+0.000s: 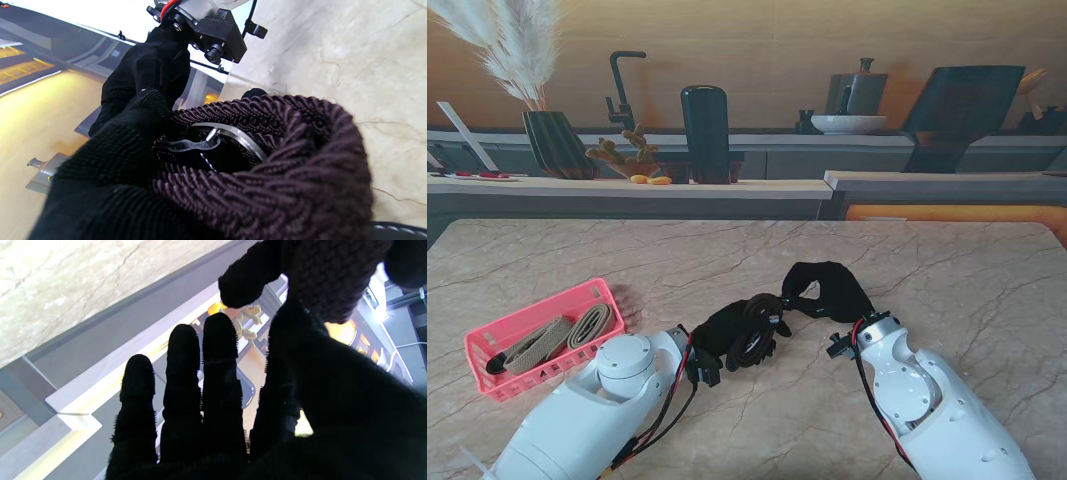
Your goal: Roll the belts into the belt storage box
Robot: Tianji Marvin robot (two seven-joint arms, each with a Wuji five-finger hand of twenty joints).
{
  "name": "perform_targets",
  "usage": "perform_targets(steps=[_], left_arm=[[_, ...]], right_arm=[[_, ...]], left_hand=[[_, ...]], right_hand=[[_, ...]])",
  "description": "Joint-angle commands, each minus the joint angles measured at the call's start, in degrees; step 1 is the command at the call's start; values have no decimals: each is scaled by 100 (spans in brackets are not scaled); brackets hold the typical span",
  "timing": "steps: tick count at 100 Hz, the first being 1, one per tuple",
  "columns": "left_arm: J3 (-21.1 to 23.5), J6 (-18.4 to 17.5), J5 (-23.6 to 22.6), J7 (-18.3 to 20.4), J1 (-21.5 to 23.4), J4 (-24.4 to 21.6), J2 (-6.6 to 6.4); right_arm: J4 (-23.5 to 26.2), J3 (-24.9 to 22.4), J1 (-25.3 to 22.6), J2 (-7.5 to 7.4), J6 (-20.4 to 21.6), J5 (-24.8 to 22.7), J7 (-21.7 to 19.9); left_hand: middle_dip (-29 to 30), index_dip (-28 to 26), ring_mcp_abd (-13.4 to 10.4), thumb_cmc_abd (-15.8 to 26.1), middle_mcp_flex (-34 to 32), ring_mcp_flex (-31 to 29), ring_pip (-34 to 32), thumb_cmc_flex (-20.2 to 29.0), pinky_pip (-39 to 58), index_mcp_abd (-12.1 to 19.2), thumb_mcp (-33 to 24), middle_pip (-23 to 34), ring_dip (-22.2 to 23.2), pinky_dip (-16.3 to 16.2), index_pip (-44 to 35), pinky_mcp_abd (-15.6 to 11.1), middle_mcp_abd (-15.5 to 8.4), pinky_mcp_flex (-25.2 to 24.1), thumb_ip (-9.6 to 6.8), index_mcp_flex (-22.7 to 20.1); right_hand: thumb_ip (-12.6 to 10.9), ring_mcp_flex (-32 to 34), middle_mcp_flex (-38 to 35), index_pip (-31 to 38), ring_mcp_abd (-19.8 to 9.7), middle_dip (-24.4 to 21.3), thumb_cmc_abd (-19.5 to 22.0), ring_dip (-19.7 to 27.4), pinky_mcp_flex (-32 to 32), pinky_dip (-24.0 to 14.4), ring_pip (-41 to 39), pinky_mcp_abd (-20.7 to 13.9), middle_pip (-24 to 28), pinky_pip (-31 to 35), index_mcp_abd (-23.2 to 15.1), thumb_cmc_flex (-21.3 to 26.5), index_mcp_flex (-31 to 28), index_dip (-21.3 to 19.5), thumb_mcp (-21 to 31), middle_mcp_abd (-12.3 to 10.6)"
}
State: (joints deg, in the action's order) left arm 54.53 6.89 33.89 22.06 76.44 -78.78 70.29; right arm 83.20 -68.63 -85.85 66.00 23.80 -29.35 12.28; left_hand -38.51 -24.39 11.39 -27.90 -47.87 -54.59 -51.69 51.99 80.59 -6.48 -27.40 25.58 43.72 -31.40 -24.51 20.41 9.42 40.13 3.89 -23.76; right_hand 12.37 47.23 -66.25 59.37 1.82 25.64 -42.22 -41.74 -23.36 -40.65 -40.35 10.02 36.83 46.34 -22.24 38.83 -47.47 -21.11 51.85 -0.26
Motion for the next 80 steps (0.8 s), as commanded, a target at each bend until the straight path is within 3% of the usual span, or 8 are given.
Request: perform_targets(steps=[1,8,12,14,27,37,53,80], left_arm=[[-19,-9,11,71,-53,17,-24],[-25,-12,24,100,-69,22,-27],[-24,-13,24,110,-73,23,-29],[-22,-13,24,111,-74,22,-30],[3,8,24,101,-58,1,-34],[-5,31,-41,153,-73,-13,-61],[-71,20,-147,278,-124,-18,-104],[-176,-29,-162,398,-186,-6,-119]], right_arm=[[104,-9,-83,-52,114,14,-205],[184,-66,-128,-125,209,19,-515],[235,-109,-152,-176,270,25,-728],[264,-132,-164,-203,300,36,-853],[379,-250,-217,-339,514,57,-1371],[381,-257,-210,-375,645,8,-1481],[305,-111,-97,-377,717,66,-1510],[20,316,285,-404,730,344,-1795]], left_hand=[[-492,-87,-443,-59,-419,-386,-319,600,756,21,173,-218,192,126,-274,-494,-161,427,-166,-217],[-635,-89,-679,-123,-600,-679,-601,680,1044,41,267,-253,330,74,-331,-686,-162,786,-167,-272],[-650,-73,-757,-165,-599,-782,-721,595,1155,52,268,-165,393,48,-338,-787,-160,922,-155,-290],[-580,-49,-783,-196,-560,-826,-778,482,1217,73,194,-40,434,39,-341,-815,-157,980,-128,-299],[-411,20,-1022,-377,-509,-1173,-1307,0,1737,117,-159,447,628,-37,-345,-1079,-149,1437,2,-338],[-235,114,-1153,-505,-489,-1364,-1584,-328,2000,113,-506,655,633,33,-279,-1236,-143,1712,47,-297],[323,343,-1189,-691,-397,-1514,-1759,-834,2202,98,-1021,871,613,140,-68,-1295,-136,1926,20,-86],[386,491,-1142,-845,-357,-1560,-1816,-1059,2277,94,-1136,854,606,178,87,-1262,-100,2012,56,123]], right_hand=[[-142,-182,278,-60,-153,109,165,72,103,97,82,-2,-37,177,-11,212,291,-102,-112,-20],[-183,-415,988,-754,-172,99,109,193,184,81,396,-67,-409,55,259,50,931,-361,-51,101],[-638,-574,1555,-1686,-145,-118,204,319,243,33,659,-109,-625,-64,454,-267,1335,-937,194,228],[-729,-662,1837,-1968,-127,-167,210,392,288,26,807,-123,-761,-120,461,-330,1635,-1084,199,273],[-770,-983,3185,-2656,-132,-335,58,632,466,19,1345,-188,-1289,-339,363,-536,3221,-953,97,362],[-749,-1044,3521,-2680,-124,-383,38,669,496,-39,1510,-220,-1357,-465,169,-625,3736,-898,-176,385],[-727,-1129,3656,-2614,-106,-395,85,664,540,-90,1566,-219,-1365,-525,42,-676,3823,-887,-363,420],[-727,-1197,3564,-2263,-77,-394,195,721,597,-138,1685,-189,-1320,-612,-13,-688,3159,-971,-275,459]])
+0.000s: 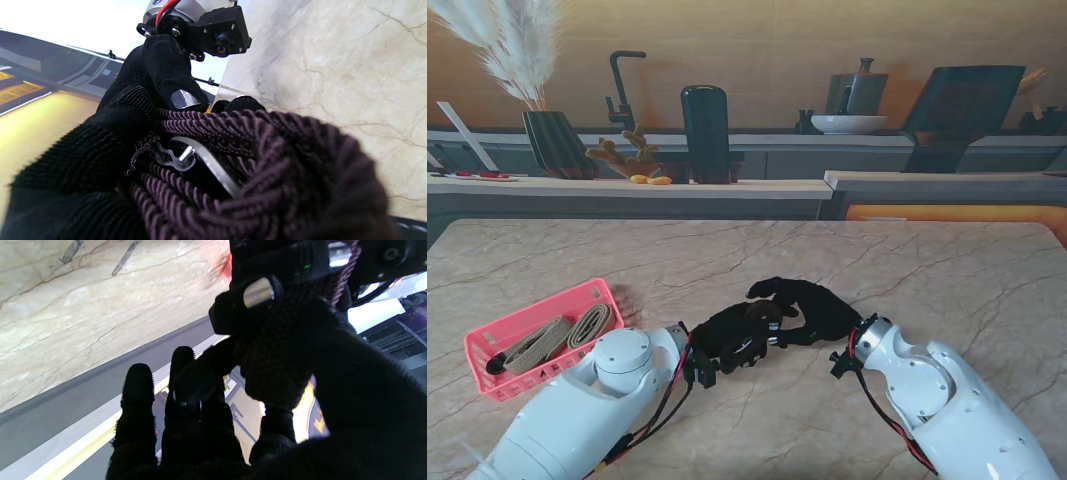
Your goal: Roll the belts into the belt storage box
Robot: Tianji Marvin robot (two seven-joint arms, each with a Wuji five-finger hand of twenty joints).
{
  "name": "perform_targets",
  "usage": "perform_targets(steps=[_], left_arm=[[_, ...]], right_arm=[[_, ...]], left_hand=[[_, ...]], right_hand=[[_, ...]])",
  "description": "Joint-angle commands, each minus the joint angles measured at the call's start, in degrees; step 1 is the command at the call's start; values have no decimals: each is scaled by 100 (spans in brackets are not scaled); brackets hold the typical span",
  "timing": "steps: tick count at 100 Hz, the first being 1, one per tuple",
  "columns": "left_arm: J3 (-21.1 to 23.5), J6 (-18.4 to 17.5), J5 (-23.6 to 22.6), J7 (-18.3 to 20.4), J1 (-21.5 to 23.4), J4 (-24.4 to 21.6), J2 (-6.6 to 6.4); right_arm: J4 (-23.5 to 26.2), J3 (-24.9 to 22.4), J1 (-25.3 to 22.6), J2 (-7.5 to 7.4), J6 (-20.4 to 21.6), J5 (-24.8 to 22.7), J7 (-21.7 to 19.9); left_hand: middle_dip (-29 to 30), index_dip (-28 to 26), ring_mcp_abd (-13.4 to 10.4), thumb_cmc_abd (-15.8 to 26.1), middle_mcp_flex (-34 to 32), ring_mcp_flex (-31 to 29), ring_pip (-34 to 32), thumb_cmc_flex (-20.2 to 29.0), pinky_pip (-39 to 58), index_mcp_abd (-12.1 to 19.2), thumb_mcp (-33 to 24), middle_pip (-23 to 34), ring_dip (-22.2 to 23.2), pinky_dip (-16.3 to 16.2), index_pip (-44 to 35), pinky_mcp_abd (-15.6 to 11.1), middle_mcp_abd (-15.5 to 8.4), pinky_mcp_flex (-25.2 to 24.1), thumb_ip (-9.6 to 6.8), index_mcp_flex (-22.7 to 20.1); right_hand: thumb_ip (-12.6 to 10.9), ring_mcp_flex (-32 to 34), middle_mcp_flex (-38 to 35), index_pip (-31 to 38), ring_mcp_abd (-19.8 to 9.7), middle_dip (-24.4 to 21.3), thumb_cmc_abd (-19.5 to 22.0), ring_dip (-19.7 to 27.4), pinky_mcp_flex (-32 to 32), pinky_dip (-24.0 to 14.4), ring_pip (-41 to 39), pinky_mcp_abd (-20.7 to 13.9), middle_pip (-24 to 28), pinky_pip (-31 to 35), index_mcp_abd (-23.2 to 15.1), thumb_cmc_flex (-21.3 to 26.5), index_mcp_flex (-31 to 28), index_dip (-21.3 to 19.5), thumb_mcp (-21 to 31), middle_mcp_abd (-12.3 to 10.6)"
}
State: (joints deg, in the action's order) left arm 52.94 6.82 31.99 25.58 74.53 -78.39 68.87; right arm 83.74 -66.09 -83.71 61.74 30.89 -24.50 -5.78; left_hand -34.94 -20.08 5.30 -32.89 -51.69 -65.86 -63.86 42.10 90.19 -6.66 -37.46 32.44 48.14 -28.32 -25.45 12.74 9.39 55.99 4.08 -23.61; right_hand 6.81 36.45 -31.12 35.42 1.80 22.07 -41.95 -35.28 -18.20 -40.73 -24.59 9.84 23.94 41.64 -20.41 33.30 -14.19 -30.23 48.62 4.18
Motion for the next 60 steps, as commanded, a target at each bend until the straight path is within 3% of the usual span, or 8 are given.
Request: perform_targets(steps=[1,24,31,35,42,55,60], left_arm=[[-18,-23,29,47,4,-45,23],[8,-78,177,10,52,-61,57],[20,-70,252,1,65,-56,74],[26,-73,294,-19,76,-52,88],[46,-97,398,-68,108,-49,118],[96,-151,537,-106,161,-57,146],[105,-178,508,-94,168,-70,132]], right_arm=[[-45,75,82,21,20,-138,3],[-201,260,227,7,-29,-78,-110],[-238,300,246,29,-35,-70,-43],[-245,313,250,38,-41,-60,-13],[-251,324,256,48,-56,-93,39],[-241,299,246,49,-86,-273,129],[-239,270,234,50,-82,-389,191]], left_hand=[[31,65,-536,-340,27,-435,-600,-75,1319,115,-132,167,162,-128,186,-495,-102,429,38,115],[36,141,-526,-343,28,-441,-611,-169,1338,117,-138,171,141,-85,201,-504,-84,448,67,135],[42,166,-485,-320,44,-402,-587,-230,1320,118,-114,157,129,-67,212,-485,-71,405,80,148],[53,199,-417,-290,71,-338,-542,-268,1283,113,-85,131,114,-50,223,-408,-71,312,89,153],[72,235,-288,-251,109,-205,-435,-324,1199,123,-24,80,85,-42,229,-276,-69,124,97,163],[159,278,25,-266,191,77,-317,-463,1075,179,37,-100,74,-128,291,25,-76,-292,101,196],[309,292,316,-297,249,384,-75,-637,805,192,18,-343,24,-189,337,343,-63,-715,121,201]], right_hand=[[-173,-119,44,146,-71,-38,175,76,85,-130,112,-167,-30,-147,-200,-134,-202,-63,57,18],[-136,75,-849,614,-53,3,389,86,17,-175,89,-85,75,-161,-310,28,-1624,-263,222,-166],[387,217,-1388,1195,-70,140,396,33,-52,-202,-4,-56,159,-139,-497,458,-2181,162,-182,-250],[400,283,-1682,1761,-91,165,457,15,-70,-193,-55,-51,196,-123,-621,688,-2435,566,-391,-329],[414,481,-2307,2144,-99,278,526,-41,-154,-191,-196,11,427,-76,-494,859,-3241,710,-380,-442],[444,624,-2877,2349,-93,591,389,-103,-209,-154,-347,47,564,-20,-216,926,-3516,912,-190,-458],[488,666,-2986,2387,-108,637,327,-113,-236,-136,-393,47,610,3,-158,895,-3565,922,-24,-478]])
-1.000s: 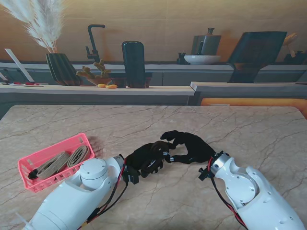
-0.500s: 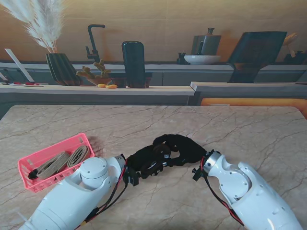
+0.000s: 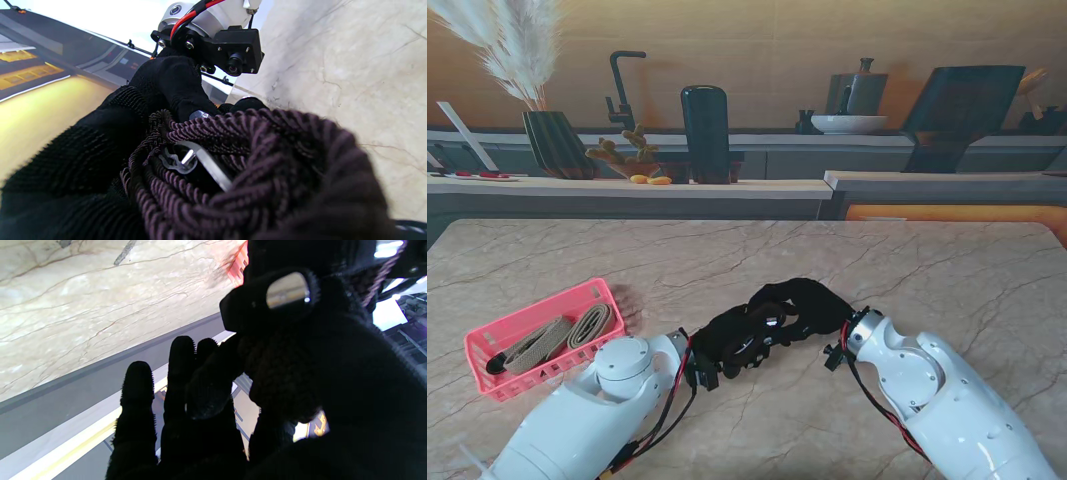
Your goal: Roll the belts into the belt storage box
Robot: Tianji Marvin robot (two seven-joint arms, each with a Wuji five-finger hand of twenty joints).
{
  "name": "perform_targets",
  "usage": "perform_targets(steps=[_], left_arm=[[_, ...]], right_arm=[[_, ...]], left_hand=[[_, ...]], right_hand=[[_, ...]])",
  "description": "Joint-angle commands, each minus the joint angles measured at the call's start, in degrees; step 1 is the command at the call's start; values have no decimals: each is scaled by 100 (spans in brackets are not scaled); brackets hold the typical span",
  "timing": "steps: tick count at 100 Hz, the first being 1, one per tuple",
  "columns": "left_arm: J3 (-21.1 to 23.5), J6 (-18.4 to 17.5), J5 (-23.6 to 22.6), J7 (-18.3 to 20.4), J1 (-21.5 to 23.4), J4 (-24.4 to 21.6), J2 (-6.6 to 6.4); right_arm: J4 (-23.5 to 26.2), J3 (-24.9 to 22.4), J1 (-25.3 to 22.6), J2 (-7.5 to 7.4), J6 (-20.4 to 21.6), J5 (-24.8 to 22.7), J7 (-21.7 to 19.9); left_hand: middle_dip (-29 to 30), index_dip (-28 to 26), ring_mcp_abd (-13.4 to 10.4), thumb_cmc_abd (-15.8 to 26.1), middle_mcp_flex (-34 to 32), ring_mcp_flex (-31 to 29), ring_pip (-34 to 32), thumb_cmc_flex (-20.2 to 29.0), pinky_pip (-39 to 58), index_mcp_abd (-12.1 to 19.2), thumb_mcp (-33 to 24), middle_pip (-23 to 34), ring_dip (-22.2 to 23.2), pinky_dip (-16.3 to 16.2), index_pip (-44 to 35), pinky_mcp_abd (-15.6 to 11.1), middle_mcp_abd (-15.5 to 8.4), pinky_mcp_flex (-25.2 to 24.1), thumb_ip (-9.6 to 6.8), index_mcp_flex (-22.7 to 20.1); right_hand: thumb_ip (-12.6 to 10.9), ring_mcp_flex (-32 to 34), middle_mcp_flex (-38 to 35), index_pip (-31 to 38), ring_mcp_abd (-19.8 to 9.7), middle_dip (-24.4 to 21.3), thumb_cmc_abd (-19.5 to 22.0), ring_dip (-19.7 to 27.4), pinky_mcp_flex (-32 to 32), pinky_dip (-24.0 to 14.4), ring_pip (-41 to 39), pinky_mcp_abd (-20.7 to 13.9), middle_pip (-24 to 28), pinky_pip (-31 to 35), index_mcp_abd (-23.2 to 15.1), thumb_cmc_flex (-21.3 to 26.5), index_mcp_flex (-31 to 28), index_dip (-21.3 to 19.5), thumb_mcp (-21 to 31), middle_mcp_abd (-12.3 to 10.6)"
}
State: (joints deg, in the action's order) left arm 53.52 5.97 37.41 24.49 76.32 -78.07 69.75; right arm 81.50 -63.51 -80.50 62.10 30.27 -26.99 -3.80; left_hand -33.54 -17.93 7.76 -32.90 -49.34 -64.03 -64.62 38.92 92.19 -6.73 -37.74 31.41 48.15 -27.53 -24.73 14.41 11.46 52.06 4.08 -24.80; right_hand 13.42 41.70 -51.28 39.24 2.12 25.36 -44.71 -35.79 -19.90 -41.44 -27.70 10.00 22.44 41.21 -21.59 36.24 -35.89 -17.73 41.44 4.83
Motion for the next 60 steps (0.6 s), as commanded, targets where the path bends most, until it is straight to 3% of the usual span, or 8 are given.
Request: perform_targets(steps=[1,9,20,44,60], left_arm=[[48,-104,-41,19,-9,-103,40],[58,-187,-104,12,9,-124,21],[83,-215,-96,7,28,-129,19],[89,-126,163,126,0,-55,67],[100,-97,271,139,14,-49,89]], right_arm=[[-14,4,-91,15,-21,-166,11],[7,-62,-129,22,-48,-296,110],[53,-144,-174,10,-65,-418,133],[-12,-101,-116,-6,140,-1029,440],[-95,-11,-37,-19,202,-1353,605]], left_hand=[[206,82,141,-295,37,291,97,-347,504,205,51,-297,9,-288,282,255,-262,-442,128,319],[553,113,646,-308,240,1079,1244,-588,-633,271,98,-818,-292,-502,436,729,-203,-1522,155,325],[859,146,864,-262,412,1671,2437,-702,-1613,269,243,-1272,-821,-547,616,873,-65,-2229,157,278],[998,171,845,-227,108,1388,2575,-778,-1547,87,339,-1274,-1082,-616,727,835,205,-1924,160,154],[1119,206,844,-177,119,1365,2547,-799,-1558,37,422,-1174,-1278,-560,751,827,233,-1854,153,172]], right_hand=[[-172,155,-983,2007,-143,308,600,-63,-72,-64,-89,35,765,50,-30,604,-1398,-328,703,-544],[-164,180,-1028,2023,-143,321,579,-67,-82,-54,-111,48,788,61,98,620,-1420,-325,769,-511],[-148,140,-936,1995,-142,363,676,-68,-47,-37,-119,48,822,61,156,630,-1354,-350,765,-447],[-179,90,-567,1770,-158,318,793,-70,-45,-18,-128,23,762,85,-11,611,-977,-417,547,-344],[-217,-4,-181,1541,-156,176,702,-72,-21,-7,-122,3,673,83,30,488,-524,-405,483,-240]])
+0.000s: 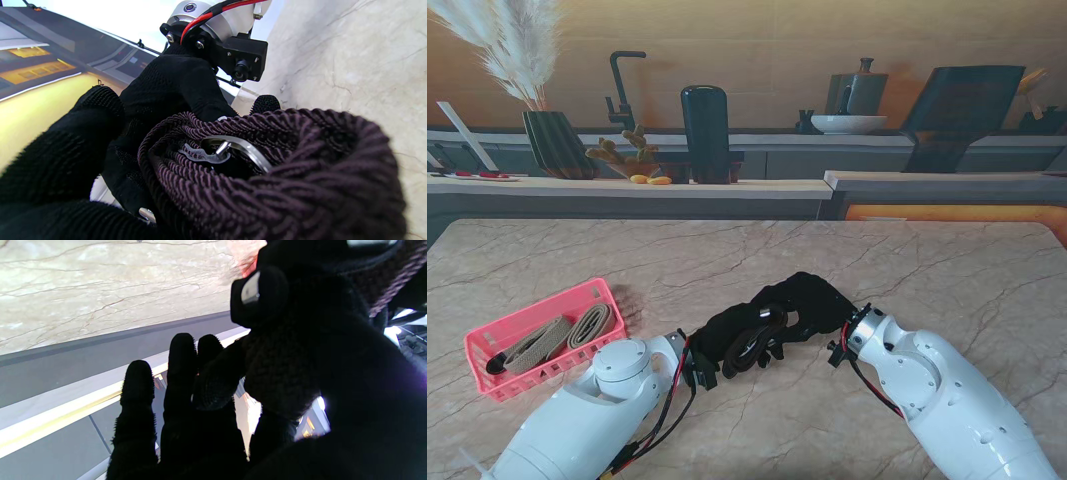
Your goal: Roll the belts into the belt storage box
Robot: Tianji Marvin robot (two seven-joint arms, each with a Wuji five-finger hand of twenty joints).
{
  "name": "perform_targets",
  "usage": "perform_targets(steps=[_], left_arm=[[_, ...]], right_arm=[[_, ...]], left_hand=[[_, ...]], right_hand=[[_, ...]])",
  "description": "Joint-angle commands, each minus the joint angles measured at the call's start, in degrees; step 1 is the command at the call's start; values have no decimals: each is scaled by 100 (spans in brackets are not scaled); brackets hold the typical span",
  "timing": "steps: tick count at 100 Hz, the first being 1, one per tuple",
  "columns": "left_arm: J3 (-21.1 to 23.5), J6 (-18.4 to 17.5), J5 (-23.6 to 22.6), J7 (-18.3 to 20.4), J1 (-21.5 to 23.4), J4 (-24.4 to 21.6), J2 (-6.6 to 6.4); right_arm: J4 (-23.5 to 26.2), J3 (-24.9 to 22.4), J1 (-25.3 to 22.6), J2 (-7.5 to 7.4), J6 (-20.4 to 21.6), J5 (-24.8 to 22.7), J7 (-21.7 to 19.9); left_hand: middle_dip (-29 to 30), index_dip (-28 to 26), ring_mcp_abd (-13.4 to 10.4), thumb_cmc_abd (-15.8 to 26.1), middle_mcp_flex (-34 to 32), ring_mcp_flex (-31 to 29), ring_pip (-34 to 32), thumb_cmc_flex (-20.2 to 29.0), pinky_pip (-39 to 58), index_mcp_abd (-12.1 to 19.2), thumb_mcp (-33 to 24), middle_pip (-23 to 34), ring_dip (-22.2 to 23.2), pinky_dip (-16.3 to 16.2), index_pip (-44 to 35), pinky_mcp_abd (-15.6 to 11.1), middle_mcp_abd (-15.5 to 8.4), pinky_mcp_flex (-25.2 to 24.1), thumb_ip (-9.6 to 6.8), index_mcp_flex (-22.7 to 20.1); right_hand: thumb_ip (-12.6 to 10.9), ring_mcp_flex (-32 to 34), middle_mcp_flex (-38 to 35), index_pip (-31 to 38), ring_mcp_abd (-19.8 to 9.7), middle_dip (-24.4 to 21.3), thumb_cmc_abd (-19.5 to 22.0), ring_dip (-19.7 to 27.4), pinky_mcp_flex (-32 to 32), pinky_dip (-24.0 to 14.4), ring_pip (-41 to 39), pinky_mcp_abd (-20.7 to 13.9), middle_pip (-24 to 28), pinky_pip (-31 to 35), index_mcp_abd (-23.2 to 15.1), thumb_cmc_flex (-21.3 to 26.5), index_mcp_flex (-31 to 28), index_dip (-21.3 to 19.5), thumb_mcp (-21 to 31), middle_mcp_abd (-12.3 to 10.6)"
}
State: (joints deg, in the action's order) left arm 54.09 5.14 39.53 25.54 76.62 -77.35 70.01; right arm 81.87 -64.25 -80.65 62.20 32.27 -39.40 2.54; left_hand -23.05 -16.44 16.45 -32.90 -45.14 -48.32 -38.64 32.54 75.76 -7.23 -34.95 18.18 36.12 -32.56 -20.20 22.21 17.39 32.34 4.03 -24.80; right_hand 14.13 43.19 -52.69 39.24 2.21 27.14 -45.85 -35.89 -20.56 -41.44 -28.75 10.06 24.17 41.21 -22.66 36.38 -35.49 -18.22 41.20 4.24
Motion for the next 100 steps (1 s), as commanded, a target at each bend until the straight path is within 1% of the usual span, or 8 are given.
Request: perform_targets(steps=[1,12,41,50,62,77,86,100], left_arm=[[44,-11,63,35,-15,-122,64],[60,5,100,39,3,-130,68],[111,52,272,64,59,-155,89],[108,65,290,82,61,-153,90],[112,105,237,64,65,-169,78],[88,183,-344,-216,64,-293,-3],[67,231,-762,-433,72,-392,-53],[72,260,-1306,-776,127,-553,-102]], right_arm=[[-137,69,-16,-30,4,-131,-18],[-191,123,50,-51,39,-401,84],[-318,275,205,-108,129,-1128,474],[-374,336,258,-108,137,-1235,598],[-429,362,272,-81,96,-1286,824],[-310,202,88,0,-49,-1071,995],[-160,69,-41,2,-118,-1135,1081],[58,-87,-199,-19,-226,-1273,1079]], left_hand=[[73,58,-18,-177,-299,-201,-49,-159,84,80,144,149,-80,-55,299,49,-353,119,157,174],[106,75,25,-158,-274,-168,-42,-184,47,69,183,146,-116,-28,313,98,-357,94,159,183],[201,133,95,-85,-394,-51,147,-226,-65,-9,322,79,-240,6,387,171,-432,-67,152,138],[284,174,117,-46,-471,167,412,-246,-187,-42,394,8,-354,-4,440,141,-532,-330,147,105],[365,218,69,79,-376,670,1031,-206,-894,-26,573,-129,-585,140,534,77,-566,-957,132,114],[291,142,-25,454,178,1336,1630,108,-1993,132,1252,-335,-703,396,634,46,-506,-1876,19,271],[156,43,2,638,293,1419,1639,317,-2098,161,1695,-349,-589,270,668,14,-493,-1976,-66,289],[54,-20,24,741,328,1391,1456,410,-2008,181,1883,-234,-455,183,634,8,-506,-1962,-89,272]], right_hand=[[-293,-155,-27,1528,-165,-21,814,-64,47,-6,-21,-4,503,83,125,467,-542,-366,509,-181],[-287,-195,100,1435,-166,-91,773,-62,59,-2,-16,-8,479,81,126,382,-381,-365,479,-159],[-278,-125,-70,1560,-175,-169,808,-64,22,1,-49,15,558,105,47,301,-720,-422,487,-223],[-279,-66,-320,1789,-160,-186,909,-67,8,8,-85,52,674,127,75,375,-1238,-395,478,-316],[-191,68,-736,1996,-206,-83,772,-54,-65,55,-151,34,772,178,141,306,-1457,-238,765,-546],[-128,84,-888,2052,-225,-100,664,-58,-64,83,-202,33,743,203,186,278,-1564,-161,924,-621],[-121,72,-912,2058,-219,-108,648,-66,-51,90,-223,41,737,211,210,273,-1577,-144,970,-622],[-133,37,-910,2062,-165,-103,642,-69,-11,103,-231,70,735,210,267,287,-1574,-136,1007,-599]])
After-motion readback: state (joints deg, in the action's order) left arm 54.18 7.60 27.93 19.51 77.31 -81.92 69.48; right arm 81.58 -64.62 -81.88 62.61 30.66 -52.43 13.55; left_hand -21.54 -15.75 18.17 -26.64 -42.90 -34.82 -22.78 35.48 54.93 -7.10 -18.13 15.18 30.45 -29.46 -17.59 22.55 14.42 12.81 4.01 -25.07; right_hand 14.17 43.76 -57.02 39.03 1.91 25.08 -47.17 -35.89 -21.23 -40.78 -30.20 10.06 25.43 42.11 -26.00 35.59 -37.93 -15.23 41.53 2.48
